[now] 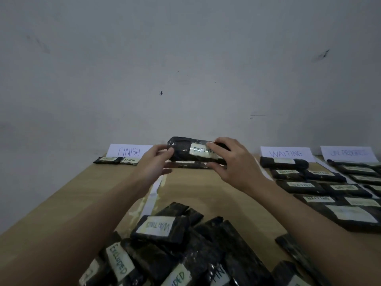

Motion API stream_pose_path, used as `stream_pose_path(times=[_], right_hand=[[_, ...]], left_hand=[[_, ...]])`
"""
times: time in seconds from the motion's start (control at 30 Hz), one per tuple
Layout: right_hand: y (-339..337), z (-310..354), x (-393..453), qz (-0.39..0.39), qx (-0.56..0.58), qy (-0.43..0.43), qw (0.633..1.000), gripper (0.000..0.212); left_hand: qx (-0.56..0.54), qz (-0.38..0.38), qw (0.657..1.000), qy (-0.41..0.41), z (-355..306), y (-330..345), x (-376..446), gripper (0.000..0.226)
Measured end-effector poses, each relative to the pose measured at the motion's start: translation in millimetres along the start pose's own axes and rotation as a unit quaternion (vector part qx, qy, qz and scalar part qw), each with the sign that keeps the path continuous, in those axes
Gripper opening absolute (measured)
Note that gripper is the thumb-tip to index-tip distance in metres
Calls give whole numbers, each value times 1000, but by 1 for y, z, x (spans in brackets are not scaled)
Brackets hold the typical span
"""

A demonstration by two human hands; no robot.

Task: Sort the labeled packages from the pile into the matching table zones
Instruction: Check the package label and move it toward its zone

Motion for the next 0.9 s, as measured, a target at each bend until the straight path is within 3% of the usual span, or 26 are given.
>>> stream_pose_path(times=[0.1,0.2,0.33,0.47,0.6,0.7,0.8,0.9], right_hand=[[37,-17,15,8,45,78,996,44],[83,-30,21,71,55,117,989,45],[141,-41,18,167,38,151,973,47],[175,-56,16,208,39,182,960,49],[182,-62,15,259,19,167,951,52],[175,-58,14,255,18,147,956,55],[159,-38,13,256,82,103,958,42],[136,-6,4,318,131,23,939,28]], left_hand=[[114,-33,993,-13,26,-14,11,35],[240,-42,969,32,44,-24,21,31],[362,2,929,83,59,-30,32,31],[435,39,893,106,73,-34,38,36],[444,57,888,110,81,-34,41,36],[443,85,886,110,84,-31,38,36],[454,113,876,118,83,-29,30,35],[468,136,865,119,81,-28,19,35]])
Point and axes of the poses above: each hand's wrist, its own x-axis towards the middle knuckle, its own y-axis out of the palm, z = x × y, the point moved 4 cm from there along x, towards the middle knuckle, and after that the axes turned 5 degrees about x, right-handed, at the moved point
